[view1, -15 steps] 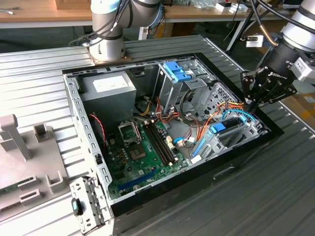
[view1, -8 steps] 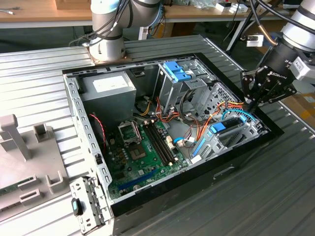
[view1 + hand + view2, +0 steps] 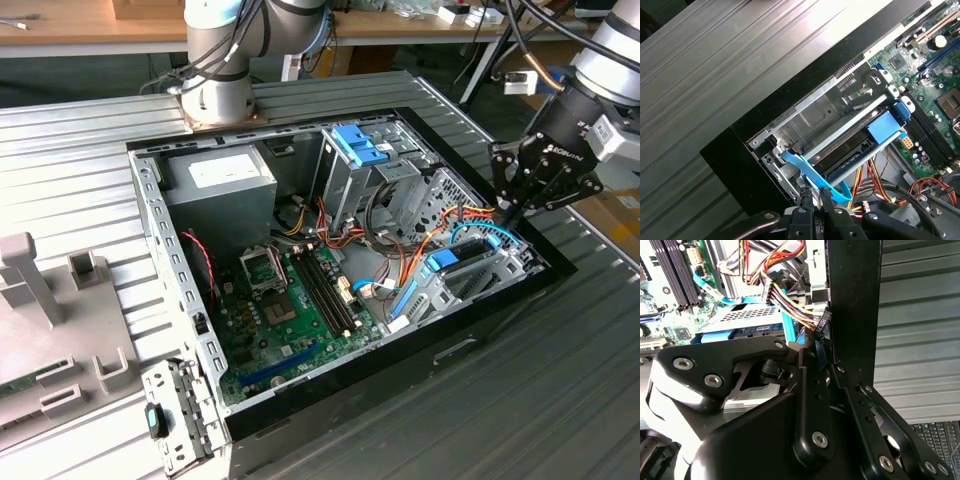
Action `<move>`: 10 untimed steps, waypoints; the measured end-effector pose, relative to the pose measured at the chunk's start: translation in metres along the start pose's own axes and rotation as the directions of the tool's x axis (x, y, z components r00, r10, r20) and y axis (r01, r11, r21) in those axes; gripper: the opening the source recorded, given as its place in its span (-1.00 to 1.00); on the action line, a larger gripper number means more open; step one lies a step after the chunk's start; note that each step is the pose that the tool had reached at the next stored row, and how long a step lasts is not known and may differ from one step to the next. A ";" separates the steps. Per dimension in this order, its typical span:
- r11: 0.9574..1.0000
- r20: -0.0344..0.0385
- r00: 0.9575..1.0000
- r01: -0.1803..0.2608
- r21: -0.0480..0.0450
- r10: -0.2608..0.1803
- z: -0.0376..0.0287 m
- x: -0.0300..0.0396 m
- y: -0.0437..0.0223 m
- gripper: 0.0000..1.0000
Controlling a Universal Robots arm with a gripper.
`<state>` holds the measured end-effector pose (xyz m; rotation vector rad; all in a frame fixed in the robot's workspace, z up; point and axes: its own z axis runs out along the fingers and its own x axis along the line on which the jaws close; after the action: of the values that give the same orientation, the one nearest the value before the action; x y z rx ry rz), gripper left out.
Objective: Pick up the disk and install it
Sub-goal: 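Insert the first disk wire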
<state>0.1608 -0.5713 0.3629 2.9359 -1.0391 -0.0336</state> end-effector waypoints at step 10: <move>1.000 0.000 1.000 0.000 0.000 0.000 -0.0009 0.0005 -0.0003 -0.68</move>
<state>0.1614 -0.5714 0.3638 2.9359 -1.0389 -0.0333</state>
